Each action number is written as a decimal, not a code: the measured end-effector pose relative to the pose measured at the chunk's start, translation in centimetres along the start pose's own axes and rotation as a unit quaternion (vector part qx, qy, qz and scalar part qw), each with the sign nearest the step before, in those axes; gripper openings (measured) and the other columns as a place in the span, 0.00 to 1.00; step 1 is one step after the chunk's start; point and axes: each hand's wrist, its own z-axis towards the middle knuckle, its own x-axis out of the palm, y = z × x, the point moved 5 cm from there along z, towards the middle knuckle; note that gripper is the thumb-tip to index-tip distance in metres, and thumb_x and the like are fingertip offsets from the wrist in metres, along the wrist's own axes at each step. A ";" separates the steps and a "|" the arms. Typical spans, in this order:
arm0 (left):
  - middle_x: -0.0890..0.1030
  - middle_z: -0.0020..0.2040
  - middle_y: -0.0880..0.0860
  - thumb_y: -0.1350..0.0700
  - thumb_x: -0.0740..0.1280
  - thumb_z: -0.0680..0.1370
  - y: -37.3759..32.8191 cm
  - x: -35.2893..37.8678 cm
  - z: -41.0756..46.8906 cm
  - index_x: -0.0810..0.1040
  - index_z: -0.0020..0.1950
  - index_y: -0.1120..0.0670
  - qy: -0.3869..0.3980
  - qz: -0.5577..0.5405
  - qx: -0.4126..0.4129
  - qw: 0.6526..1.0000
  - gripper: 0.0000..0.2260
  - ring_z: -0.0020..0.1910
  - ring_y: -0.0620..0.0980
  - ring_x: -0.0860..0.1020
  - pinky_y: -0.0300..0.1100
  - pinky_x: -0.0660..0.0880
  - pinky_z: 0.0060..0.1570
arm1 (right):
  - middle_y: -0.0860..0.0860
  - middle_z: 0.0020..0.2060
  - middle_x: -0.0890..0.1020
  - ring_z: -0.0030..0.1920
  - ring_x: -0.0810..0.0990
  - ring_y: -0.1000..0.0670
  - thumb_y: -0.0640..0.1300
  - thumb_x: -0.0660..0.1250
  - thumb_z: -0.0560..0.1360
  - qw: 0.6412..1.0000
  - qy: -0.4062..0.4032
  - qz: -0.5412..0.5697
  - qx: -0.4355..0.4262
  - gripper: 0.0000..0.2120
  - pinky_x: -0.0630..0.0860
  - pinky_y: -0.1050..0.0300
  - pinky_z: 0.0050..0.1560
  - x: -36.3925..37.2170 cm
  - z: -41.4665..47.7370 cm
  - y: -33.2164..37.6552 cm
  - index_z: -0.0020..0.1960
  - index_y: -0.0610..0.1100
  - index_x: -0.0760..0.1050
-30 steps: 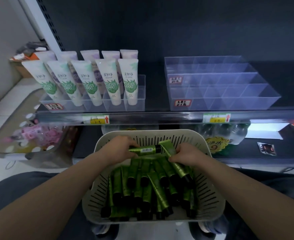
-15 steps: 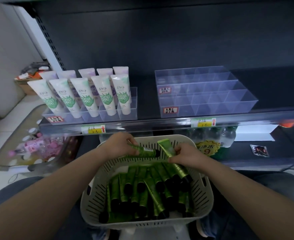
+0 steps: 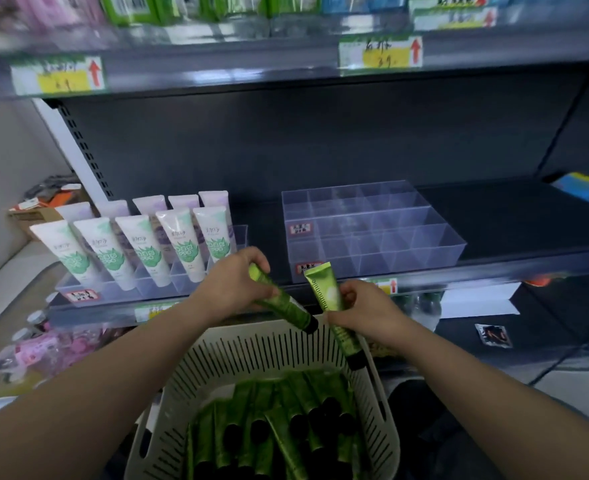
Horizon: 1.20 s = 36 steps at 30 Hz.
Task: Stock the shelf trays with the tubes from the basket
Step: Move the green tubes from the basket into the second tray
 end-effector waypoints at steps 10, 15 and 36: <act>0.80 0.44 0.57 0.64 0.69 0.74 -4.4 -1.7 3.7 0.79 0.42 0.58 0.019 -0.095 0.016 0.995 0.02 0.44 0.54 0.82 0.48 0.82 0.41 | 0.49 0.46 0.81 0.49 0.80 0.49 0.49 0.77 0.65 0.998 -0.032 0.054 -0.013 0.19 0.78 0.45 0.55 -3.7 2.6 2.2 0.51 0.47 0.74; 0.80 0.42 0.59 0.66 0.68 0.74 -6.1 -2.9 6.0 0.79 0.46 0.63 0.042 -0.157 -0.003 0.987 0.02 0.43 0.54 0.82 0.44 0.82 0.41 | 0.47 0.48 0.81 0.50 0.80 0.47 0.49 0.76 0.66 0.998 -0.043 0.037 -0.033 0.19 0.77 0.46 0.56 -5.5 4.5 4.3 0.51 0.44 0.74; 0.79 0.42 0.56 0.66 0.70 0.73 -6.1 -5.8 19.3 0.77 0.48 0.61 0.072 -0.146 0.008 0.987 0.06 0.38 0.47 0.80 0.32 0.80 0.41 | 0.53 0.34 0.75 0.40 0.75 0.51 0.46 0.75 0.68 0.992 -0.106 0.033 -0.055 0.13 0.71 0.57 0.42 -9.0 17.6 8.1 0.39 0.49 0.70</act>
